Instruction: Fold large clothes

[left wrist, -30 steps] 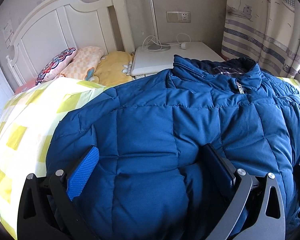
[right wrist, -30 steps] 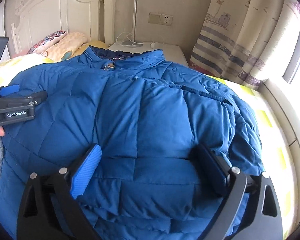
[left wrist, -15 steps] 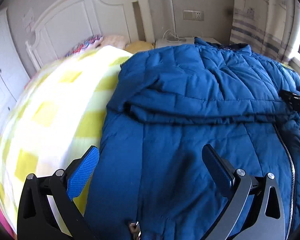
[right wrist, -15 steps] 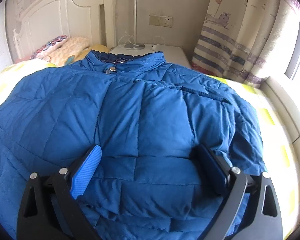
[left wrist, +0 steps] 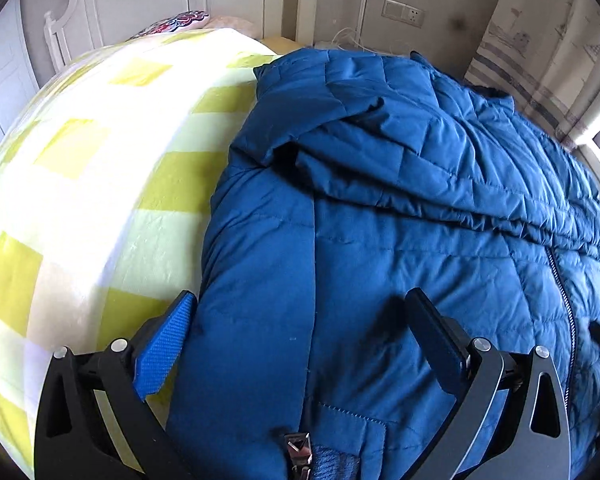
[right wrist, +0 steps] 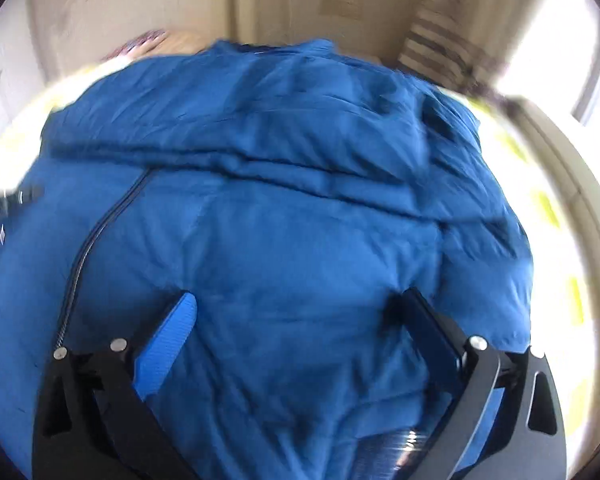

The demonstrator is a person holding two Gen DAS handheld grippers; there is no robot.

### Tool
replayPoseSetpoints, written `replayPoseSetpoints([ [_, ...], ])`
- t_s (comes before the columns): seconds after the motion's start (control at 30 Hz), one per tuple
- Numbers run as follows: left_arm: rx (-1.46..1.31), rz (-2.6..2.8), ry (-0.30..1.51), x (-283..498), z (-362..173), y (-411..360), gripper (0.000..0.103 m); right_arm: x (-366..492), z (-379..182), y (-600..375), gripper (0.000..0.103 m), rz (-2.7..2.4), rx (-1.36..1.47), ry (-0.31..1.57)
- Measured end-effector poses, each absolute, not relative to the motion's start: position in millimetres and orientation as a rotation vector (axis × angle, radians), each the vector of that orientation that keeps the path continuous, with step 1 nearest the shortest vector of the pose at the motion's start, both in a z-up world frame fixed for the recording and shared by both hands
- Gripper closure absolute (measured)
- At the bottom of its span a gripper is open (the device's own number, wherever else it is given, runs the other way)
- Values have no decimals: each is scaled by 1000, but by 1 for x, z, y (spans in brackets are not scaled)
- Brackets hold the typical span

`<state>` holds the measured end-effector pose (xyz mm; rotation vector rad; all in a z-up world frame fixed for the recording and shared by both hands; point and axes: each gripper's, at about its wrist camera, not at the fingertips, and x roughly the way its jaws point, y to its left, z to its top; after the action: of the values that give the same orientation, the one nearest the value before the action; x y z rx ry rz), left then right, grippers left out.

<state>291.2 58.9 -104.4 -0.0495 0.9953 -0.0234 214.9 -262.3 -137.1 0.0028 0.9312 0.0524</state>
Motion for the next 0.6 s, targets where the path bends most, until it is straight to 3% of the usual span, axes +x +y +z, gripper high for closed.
replayPoseSetpoints([
  [0.23,-71,35,962,276,-100,69,4,216,-132,-262,2,68,-4,940],
  [0.4,-11,15,842,211,-73,62,4,179,-118,-267,3,86,33,840],
  [0.6,374,2,802,147,-98,8,4,119,-126,-234,2,126,-151,850],
])
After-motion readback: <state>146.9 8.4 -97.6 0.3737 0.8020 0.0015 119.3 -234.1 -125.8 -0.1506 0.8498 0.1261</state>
